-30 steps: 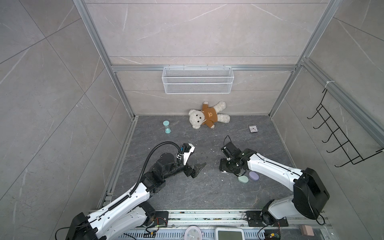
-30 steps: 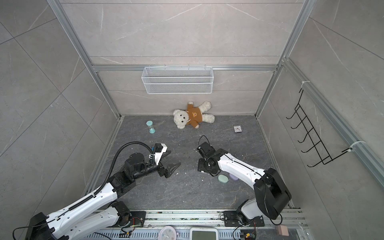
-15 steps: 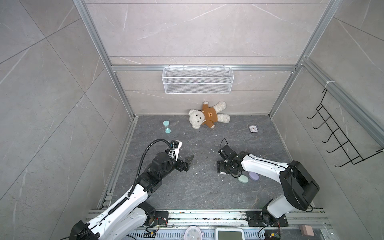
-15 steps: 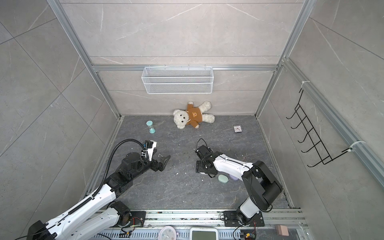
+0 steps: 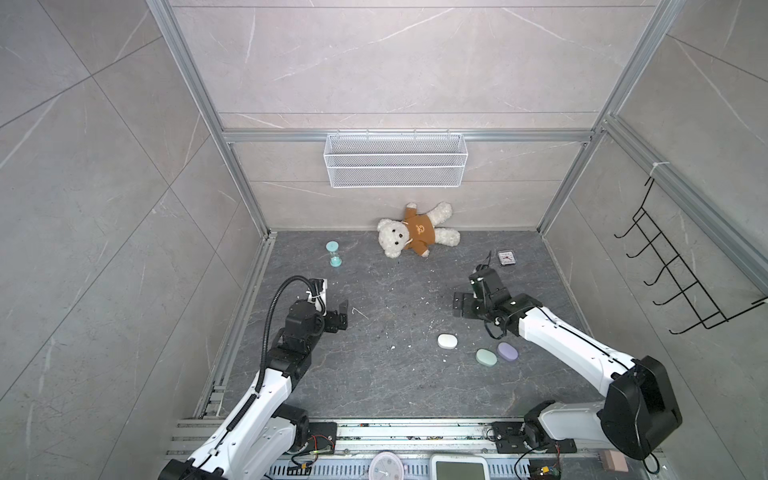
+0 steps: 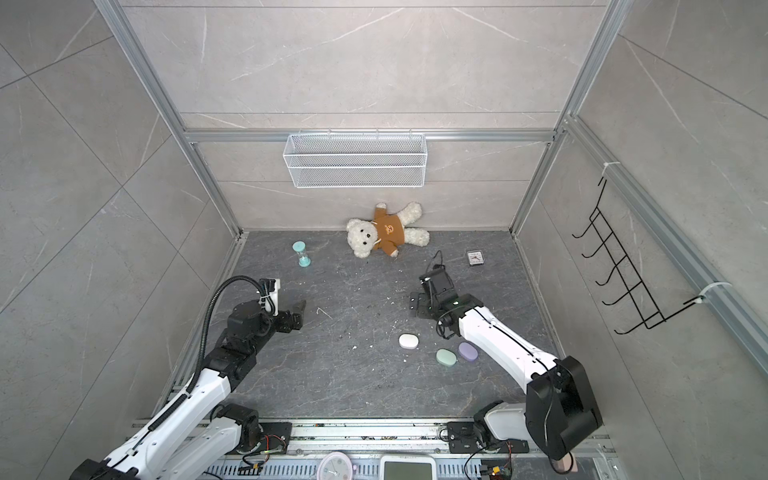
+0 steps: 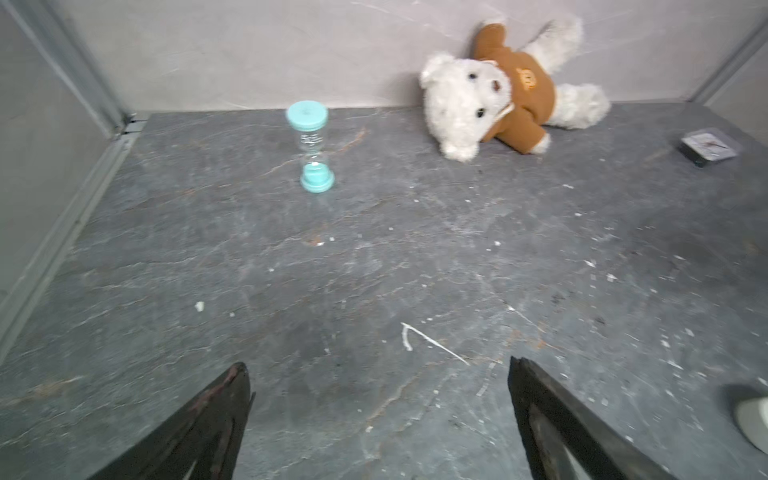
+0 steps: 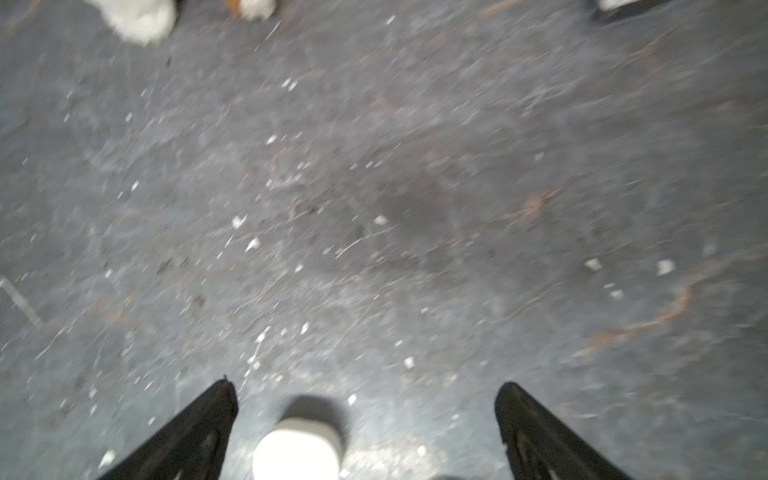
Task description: Insert the wireless bluetooth earbuds into the charging case
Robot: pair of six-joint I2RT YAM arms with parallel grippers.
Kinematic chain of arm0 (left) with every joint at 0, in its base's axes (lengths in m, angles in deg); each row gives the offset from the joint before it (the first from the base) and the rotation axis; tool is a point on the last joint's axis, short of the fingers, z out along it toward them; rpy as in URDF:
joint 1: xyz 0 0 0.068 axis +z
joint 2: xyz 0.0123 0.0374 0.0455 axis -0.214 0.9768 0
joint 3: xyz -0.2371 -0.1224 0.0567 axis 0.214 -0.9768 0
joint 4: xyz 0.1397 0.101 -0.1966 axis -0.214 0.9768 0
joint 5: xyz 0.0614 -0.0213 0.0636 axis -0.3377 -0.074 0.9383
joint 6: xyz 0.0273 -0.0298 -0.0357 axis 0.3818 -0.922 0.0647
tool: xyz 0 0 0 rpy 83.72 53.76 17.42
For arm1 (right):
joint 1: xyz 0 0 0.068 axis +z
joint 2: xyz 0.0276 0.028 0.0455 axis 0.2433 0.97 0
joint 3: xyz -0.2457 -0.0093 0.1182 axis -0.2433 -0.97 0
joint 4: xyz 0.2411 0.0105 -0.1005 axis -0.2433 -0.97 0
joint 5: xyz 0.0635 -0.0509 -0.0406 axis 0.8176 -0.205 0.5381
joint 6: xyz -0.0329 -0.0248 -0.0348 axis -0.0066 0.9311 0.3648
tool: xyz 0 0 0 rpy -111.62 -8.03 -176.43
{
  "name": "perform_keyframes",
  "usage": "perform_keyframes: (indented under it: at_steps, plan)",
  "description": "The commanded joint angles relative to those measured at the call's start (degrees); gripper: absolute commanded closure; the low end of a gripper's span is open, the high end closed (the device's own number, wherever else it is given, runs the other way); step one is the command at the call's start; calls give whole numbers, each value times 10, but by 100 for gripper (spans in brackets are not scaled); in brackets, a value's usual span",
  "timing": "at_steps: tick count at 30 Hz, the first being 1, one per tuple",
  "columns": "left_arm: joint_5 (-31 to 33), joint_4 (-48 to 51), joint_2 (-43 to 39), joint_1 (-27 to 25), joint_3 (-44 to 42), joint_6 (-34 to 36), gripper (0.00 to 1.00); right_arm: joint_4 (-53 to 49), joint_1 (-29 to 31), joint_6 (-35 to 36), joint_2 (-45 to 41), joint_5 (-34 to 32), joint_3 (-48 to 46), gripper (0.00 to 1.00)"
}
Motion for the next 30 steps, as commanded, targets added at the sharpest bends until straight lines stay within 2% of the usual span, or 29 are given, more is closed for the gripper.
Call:
perform_keyframes:
  at_steps: [1, 4, 8, 12, 15, 17, 21, 22, 30]
  plan:
    - [-29, -75, 15, 55, -12, 37, 2, 70, -43, 81, -15, -95, -42, 0]
    - [-32, -145, 33, 93, -46, 54, 2, 175, -83, 109, -7, -125, -91, 0]
    - [-30, -250, 69, 109, -89, 78, 2, 310, -109, 153, 23, -145, -144, 0]
    - [-20, -330, 117, 124, -106, 80, 2, 486, -125, 198, 40, -126, -218, 0]
    - [-41, -385, 165, 141, -106, 69, 3, 600, -133, 209, 52, -110, -266, 0]
    - [-40, -374, 192, 143, -90, 67, 4, 615, -134, 220, 53, -100, -271, 0]
    - [-51, -408, 223, 145, -103, 70, 5, 727, -143, 235, 89, -78, -303, 0]
    - [-47, -416, 234, 146, -103, 68, 5, 695, -144, 228, 81, -77, -299, 0]
    - [-40, -453, 295, 146, -96, 67, 5, 699, -145, 216, 86, -105, -296, 0]
